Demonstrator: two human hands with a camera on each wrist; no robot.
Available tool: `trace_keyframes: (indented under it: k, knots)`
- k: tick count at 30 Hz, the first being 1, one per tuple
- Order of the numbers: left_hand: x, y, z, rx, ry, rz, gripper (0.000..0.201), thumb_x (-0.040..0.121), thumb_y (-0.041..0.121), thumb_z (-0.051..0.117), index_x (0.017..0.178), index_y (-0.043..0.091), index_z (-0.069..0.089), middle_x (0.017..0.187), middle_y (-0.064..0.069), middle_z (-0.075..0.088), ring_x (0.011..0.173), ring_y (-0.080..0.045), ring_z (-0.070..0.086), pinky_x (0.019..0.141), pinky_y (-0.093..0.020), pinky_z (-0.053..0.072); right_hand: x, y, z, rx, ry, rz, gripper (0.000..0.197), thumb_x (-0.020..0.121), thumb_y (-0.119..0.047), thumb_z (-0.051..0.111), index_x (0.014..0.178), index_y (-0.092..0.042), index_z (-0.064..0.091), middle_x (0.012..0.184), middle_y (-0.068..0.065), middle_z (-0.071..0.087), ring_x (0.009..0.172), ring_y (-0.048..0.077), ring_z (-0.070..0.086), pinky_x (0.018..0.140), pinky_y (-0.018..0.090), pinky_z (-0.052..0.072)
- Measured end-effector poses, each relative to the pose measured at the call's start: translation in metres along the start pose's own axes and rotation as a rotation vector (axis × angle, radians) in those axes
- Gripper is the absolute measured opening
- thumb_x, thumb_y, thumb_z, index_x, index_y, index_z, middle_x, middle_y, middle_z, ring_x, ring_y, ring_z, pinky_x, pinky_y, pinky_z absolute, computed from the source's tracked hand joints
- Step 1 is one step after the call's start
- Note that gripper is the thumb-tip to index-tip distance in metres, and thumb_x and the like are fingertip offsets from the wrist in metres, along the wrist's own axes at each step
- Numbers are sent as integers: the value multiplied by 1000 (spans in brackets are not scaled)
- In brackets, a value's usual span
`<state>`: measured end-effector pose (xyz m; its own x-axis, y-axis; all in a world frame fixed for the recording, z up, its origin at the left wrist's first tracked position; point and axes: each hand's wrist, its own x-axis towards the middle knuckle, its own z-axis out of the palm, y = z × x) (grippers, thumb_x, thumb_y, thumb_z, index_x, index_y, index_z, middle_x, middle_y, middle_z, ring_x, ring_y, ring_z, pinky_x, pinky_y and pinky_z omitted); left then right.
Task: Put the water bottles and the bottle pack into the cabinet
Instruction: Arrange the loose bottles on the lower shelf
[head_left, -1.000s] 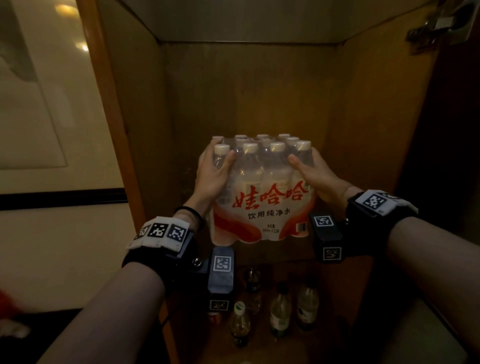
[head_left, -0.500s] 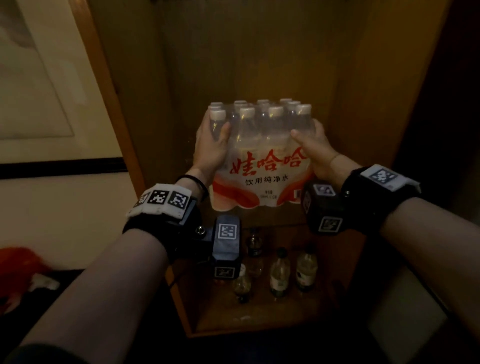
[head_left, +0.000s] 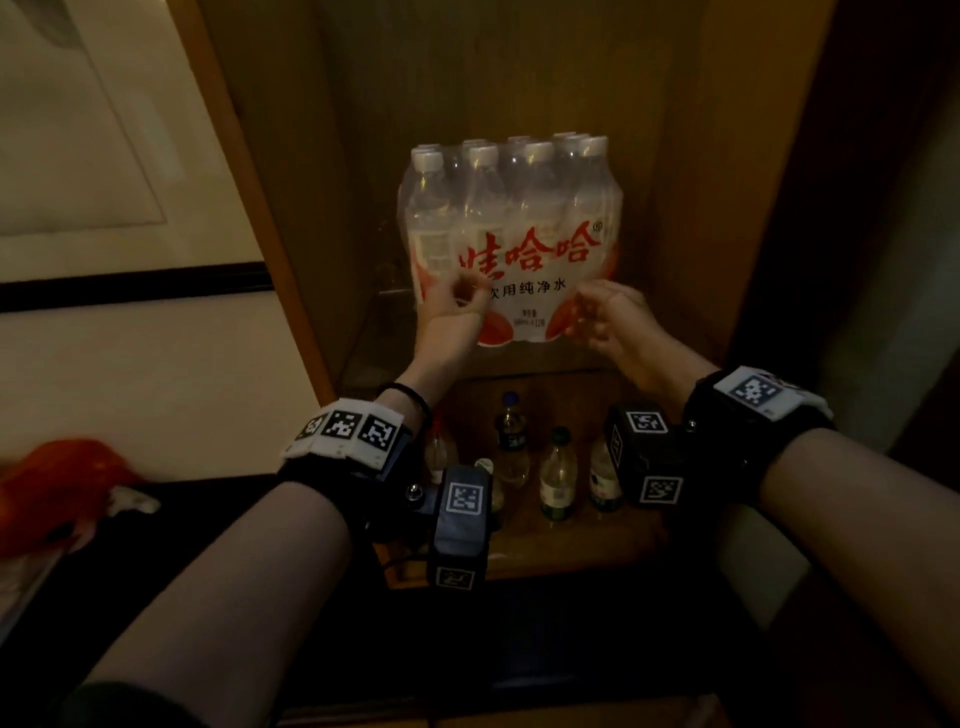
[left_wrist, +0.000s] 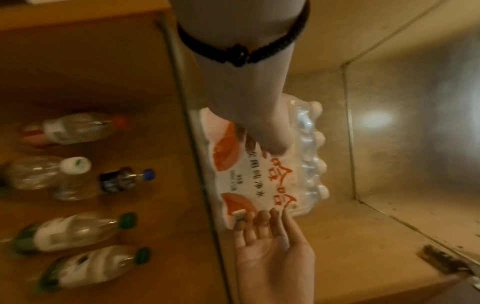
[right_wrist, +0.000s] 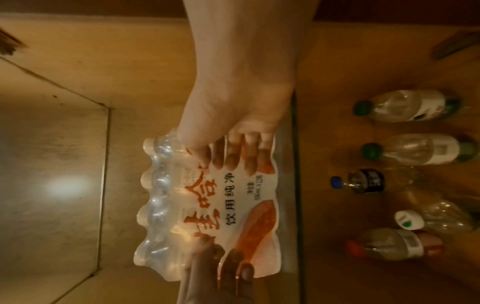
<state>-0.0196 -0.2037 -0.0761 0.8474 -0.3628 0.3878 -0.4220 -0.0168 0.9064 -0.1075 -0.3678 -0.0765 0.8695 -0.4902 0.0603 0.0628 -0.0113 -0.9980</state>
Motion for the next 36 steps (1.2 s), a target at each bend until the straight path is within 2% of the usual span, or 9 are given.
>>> trace_keyframes:
  k: [4, 8, 12, 14, 17, 20, 28, 30, 36]
  knots:
    - [-22, -26, 8, 148, -212, 2, 7, 94, 14, 54, 96, 15, 61, 92, 4, 62, 81, -9, 58, 67, -23, 50, -9, 25, 6, -113, -299, 167, 16, 95, -29, 51, 98, -15, 59, 87, 5, 59, 81, 22, 61, 71, 30, 50]
    - [-36, -67, 6, 274, -404, -81, 11, 96, 15, 54, 96, 21, 63, 78, 13, 60, 61, 4, 58, 53, -11, 42, -11, 60, 10, -254, -425, 277, 16, 95, -28, 52, 96, -16, 62, 87, 4, 60, 83, 21, 62, 75, 31, 50]
    - [-38, -105, 2, 522, -478, -109, 12, 96, 26, 52, 94, 34, 62, 95, 10, 66, 85, -8, 64, 78, -36, 56, -4, 99, 8, -352, -364, 384, 11, 95, -23, 54, 95, -17, 64, 83, 2, 60, 69, 13, 60, 67, 27, 49]
    - [-38, -124, 3, 586, -486, -136, 13, 95, 29, 52, 94, 37, 61, 102, 6, 68, 83, -14, 66, 80, -44, 57, 3, 119, 7, -405, -298, 444, 12, 95, -21, 53, 89, -20, 64, 84, 2, 59, 66, 12, 55, 65, 27, 47]
    - [-39, -157, 4, 580, -516, -208, 15, 95, 21, 52, 104, 28, 62, 110, -1, 65, 71, -14, 61, 66, -36, 53, 11, 144, 3, -441, -218, 512, 15, 97, -18, 50, 87, -19, 61, 83, 3, 59, 67, 13, 54, 54, 24, 45]
    - [-36, -191, 3, 592, -501, -285, 23, 94, 21, 55, 117, 20, 62, 126, -4, 59, 105, -19, 60, 87, -35, 52, 19, 163, 4, -449, -164, 543, 17, 98, -15, 47, 88, -19, 60, 86, 3, 59, 73, 14, 58, 47, 21, 45]
    - [-19, -257, 10, 662, -538, -421, 46, 91, 30, 61, 134, 19, 51, 127, -8, 62, 115, -27, 59, 93, -41, 52, 48, 190, 24, -518, -264, 581, 14, 99, -16, 46, 96, -17, 60, 94, 2, 59, 92, 21, 60, 88, 39, 52]
    - [-14, -269, 15, 672, -547, -465, 51, 90, 33, 62, 138, 20, 48, 132, -8, 58, 117, -28, 58, 96, -42, 51, 57, 191, 31, -513, -279, 583, 14, 99, -17, 46, 94, -20, 59, 94, 3, 60, 86, 17, 61, 83, 36, 53]
    - [-7, -290, 23, 610, -556, -557, 61, 86, 30, 68, 138, 11, 43, 138, -10, 48, 123, -28, 52, 97, -36, 47, 78, 189, 58, -516, -314, 550, 21, 100, -18, 46, 116, -12, 57, 92, 1, 59, 74, 10, 58, 60, 18, 48]
